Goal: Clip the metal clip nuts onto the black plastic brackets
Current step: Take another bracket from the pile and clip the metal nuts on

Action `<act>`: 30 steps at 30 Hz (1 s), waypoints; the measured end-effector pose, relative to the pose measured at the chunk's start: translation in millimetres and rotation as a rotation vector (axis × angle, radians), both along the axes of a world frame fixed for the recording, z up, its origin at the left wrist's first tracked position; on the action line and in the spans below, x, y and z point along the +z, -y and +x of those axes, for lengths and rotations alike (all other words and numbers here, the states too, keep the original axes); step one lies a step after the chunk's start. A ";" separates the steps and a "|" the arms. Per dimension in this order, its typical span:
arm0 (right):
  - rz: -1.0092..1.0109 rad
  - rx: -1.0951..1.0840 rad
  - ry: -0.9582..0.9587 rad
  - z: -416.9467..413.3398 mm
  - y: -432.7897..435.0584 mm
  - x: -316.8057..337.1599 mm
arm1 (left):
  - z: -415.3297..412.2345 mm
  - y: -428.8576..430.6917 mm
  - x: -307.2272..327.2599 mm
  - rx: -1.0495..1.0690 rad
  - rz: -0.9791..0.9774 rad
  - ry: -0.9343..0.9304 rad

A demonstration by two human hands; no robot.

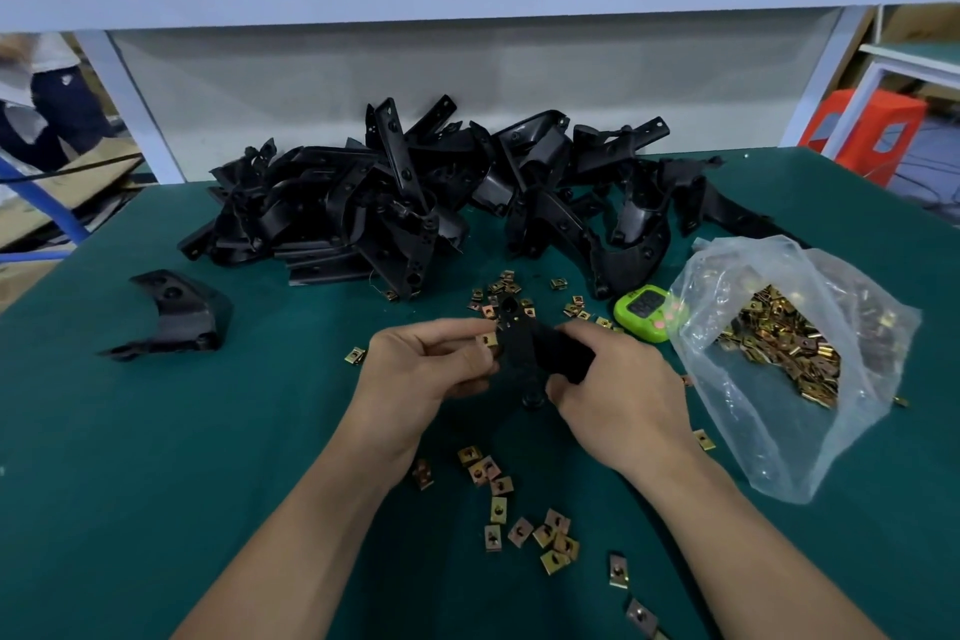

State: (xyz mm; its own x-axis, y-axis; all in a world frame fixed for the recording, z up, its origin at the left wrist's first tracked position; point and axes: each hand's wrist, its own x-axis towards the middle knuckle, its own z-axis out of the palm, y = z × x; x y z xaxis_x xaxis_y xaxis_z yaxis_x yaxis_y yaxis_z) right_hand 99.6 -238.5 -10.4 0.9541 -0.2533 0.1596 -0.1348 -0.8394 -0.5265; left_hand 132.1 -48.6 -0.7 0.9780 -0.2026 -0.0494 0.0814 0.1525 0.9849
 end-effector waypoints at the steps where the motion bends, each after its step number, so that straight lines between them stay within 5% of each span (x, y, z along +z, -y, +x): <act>1: 0.003 0.000 -0.005 -0.2 0.2 0.2 | 0.2 0.6 -0.1 0.004 0.014 0.002; 30: -0.035 -0.007 -0.004 -4.2 -0.1 -2.4 | 6.2 -0.1 -10.1 -0.041 0.001 -0.102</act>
State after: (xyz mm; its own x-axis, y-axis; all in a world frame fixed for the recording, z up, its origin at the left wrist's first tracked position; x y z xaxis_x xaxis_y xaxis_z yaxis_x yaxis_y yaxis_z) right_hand 95.4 -238.4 -12.9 0.9530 -0.2545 0.1641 -0.1431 -0.8562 -0.4964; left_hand 138.3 -48.5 -10.8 0.9587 -0.2422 -0.1489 0.1877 0.1458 0.9714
